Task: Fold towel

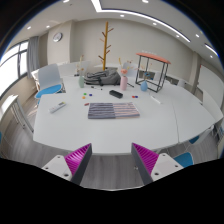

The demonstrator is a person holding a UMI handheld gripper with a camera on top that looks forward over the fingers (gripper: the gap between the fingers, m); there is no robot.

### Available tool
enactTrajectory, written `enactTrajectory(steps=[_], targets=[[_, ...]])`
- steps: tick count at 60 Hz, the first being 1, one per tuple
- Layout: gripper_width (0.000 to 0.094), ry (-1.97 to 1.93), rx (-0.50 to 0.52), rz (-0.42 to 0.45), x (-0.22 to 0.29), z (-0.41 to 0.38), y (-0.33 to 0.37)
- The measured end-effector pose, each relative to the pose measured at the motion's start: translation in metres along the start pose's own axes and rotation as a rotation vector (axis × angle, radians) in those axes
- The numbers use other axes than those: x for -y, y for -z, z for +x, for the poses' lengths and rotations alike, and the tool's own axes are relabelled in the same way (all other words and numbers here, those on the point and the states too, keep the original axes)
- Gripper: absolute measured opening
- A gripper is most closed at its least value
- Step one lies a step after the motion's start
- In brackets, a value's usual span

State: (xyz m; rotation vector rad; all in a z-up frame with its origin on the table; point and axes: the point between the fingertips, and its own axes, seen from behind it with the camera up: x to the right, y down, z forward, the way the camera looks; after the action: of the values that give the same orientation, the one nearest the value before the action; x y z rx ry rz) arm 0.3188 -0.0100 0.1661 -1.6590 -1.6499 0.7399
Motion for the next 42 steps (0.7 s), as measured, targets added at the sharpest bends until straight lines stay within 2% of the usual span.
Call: enactTrajectory(steps=[25, 42], targets=[[0.0851, 0.061, 0.069, 0.049, 0.044, -0.148, -0.049], [0.085, 0.052, 0.063, 0.085, 0.072, -0.184, -0.13]])
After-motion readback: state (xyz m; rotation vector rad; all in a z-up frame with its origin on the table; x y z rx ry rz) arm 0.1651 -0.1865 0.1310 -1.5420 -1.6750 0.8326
